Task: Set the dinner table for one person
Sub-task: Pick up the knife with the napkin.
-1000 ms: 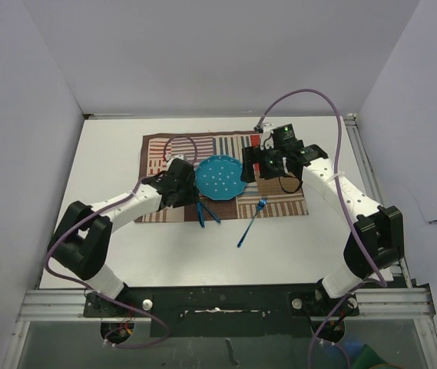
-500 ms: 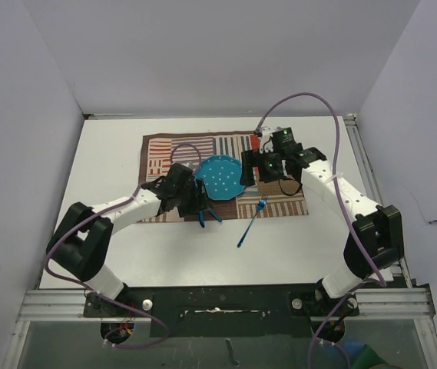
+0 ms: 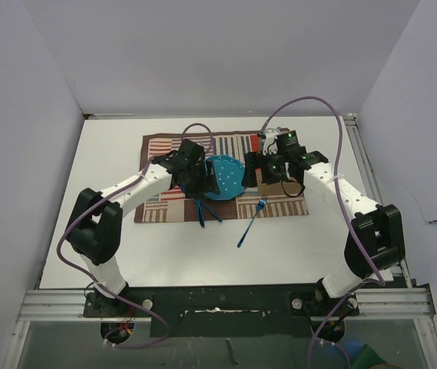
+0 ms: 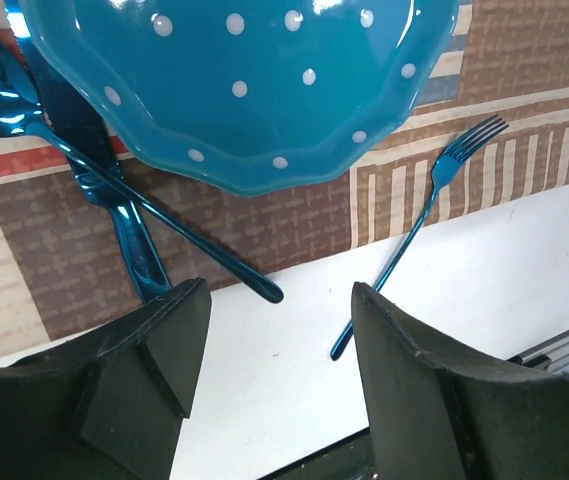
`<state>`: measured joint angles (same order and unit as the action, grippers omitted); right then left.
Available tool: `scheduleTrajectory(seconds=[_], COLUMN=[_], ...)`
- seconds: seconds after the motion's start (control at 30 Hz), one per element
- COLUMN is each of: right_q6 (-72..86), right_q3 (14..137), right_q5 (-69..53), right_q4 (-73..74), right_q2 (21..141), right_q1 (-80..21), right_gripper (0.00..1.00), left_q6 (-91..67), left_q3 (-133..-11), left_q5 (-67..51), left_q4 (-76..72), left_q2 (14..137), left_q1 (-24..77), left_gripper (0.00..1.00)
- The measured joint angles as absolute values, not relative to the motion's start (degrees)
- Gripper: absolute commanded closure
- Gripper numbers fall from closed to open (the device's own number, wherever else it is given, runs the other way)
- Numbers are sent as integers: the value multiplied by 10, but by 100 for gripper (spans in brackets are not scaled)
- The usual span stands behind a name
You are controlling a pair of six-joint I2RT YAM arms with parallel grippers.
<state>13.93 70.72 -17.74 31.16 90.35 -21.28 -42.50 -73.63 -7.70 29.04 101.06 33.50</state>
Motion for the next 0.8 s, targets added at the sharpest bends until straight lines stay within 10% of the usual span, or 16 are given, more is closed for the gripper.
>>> scheduleTrajectory(seconds=[0.8], right_q6=[139], right_q3=[680], right_q5=[-228], right_q4=[282], right_q2=[881], right_q1=[-210], right_gripper=[9], left_q6=[-368], left_q3=[-752], left_q5=[62], left_q4=[395], left_q2=[1105], left_q1=[360], left_gripper=[41])
